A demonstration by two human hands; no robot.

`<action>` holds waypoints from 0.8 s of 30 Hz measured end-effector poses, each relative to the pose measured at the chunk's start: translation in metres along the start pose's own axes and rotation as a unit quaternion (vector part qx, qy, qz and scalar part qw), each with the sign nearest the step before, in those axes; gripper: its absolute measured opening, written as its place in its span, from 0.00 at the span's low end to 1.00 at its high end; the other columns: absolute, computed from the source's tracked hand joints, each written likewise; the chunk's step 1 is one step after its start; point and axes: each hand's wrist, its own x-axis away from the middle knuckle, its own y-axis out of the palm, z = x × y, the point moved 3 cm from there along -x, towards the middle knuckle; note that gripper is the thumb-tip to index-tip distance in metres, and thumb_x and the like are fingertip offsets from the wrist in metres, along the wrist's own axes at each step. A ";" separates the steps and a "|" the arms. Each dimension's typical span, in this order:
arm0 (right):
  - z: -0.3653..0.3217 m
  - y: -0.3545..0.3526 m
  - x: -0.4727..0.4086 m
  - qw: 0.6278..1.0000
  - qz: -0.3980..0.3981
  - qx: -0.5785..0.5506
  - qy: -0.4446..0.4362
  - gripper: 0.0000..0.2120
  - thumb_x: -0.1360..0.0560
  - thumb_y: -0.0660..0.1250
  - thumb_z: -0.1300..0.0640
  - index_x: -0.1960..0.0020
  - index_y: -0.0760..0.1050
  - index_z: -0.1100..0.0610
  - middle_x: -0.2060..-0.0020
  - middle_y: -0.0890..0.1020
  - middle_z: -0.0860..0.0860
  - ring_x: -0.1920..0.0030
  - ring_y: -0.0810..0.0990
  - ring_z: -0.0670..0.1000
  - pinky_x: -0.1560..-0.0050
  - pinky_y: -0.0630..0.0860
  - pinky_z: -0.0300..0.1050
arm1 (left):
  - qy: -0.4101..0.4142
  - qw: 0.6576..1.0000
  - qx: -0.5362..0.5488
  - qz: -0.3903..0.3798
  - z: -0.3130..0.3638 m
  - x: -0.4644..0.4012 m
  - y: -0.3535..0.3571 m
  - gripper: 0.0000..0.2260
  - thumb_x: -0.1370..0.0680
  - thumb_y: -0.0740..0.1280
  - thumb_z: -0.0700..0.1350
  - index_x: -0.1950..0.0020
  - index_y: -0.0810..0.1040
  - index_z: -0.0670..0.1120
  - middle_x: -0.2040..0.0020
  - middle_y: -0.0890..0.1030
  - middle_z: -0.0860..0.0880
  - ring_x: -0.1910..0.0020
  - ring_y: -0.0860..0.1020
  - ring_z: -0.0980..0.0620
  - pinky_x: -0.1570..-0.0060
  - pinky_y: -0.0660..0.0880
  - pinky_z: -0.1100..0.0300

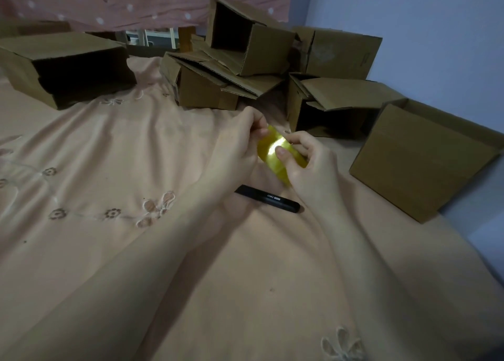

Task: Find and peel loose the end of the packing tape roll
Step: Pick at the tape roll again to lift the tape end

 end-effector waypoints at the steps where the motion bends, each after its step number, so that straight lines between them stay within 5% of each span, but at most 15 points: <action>1: 0.000 0.000 0.000 1.000 0.001 -0.005 0.005 0.06 0.27 0.69 0.60 0.50 0.78 0.58 0.59 0.83 0.52 0.55 0.81 0.49 0.55 0.77 0.44 | -0.001 1.000 0.005 0.005 -0.002 -0.001 0.000 0.02 0.22 0.61 0.36 0.54 0.73 0.40 0.63 0.71 0.56 0.63 0.72 0.63 0.62 0.68 0.72; 9: 0.001 0.001 0.001 0.995 -0.011 -0.085 0.047 0.03 0.26 0.68 0.60 0.52 0.78 0.55 0.60 0.82 0.45 0.59 0.80 0.39 0.62 0.75 0.30 | -0.074 0.993 0.091 -0.020 -0.012 0.005 0.000 0.16 0.23 0.65 0.38 0.35 0.73 0.48 0.45 0.75 0.53 0.48 0.75 0.60 0.49 0.71 0.70; 12: 0.002 0.000 0.001 0.995 -0.002 -0.090 0.051 0.03 0.26 0.68 0.59 0.53 0.78 0.55 0.60 0.83 0.47 0.57 0.81 0.44 0.58 0.78 0.38 | -0.141 0.984 0.109 -0.021 -0.019 0.007 0.003 0.18 0.22 0.67 0.44 0.33 0.72 0.52 0.40 0.74 0.52 0.47 0.74 0.60 0.48 0.72 0.67; 16: 0.003 0.001 0.001 0.993 0.002 -0.105 0.060 0.03 0.27 0.69 0.60 0.54 0.78 0.56 0.60 0.84 0.51 0.57 0.83 0.51 0.54 0.81 0.53 | -0.205 0.966 0.155 -0.008 -0.023 0.007 0.004 0.10 0.23 0.68 0.46 0.43 0.81 0.52 0.49 0.79 0.58 0.49 0.76 0.60 0.50 0.73 0.67; 20: 0.001 0.002 0.003 0.991 -0.019 -0.116 0.059 0.05 0.27 0.70 0.61 0.53 0.76 0.59 0.60 0.85 0.53 0.58 0.83 0.49 0.54 0.79 0.49 | -0.243 0.938 0.244 0.034 -0.023 0.005 0.004 0.05 0.25 0.71 0.42 0.51 0.85 0.48 0.55 0.84 0.55 0.53 0.80 0.59 0.52 0.74 0.68; 24: -0.001 0.005 0.004 0.990 -0.035 -0.121 0.059 0.07 0.28 0.71 0.61 0.52 0.75 0.61 0.60 0.84 0.53 0.59 0.83 0.48 0.57 0.79 0.42 | -0.231 0.948 0.216 0.042 -0.028 0.003 0.004 0.05 0.26 0.71 0.43 0.58 0.82 0.53 0.59 0.83 0.55 0.56 0.80 0.61 0.53 0.74 0.66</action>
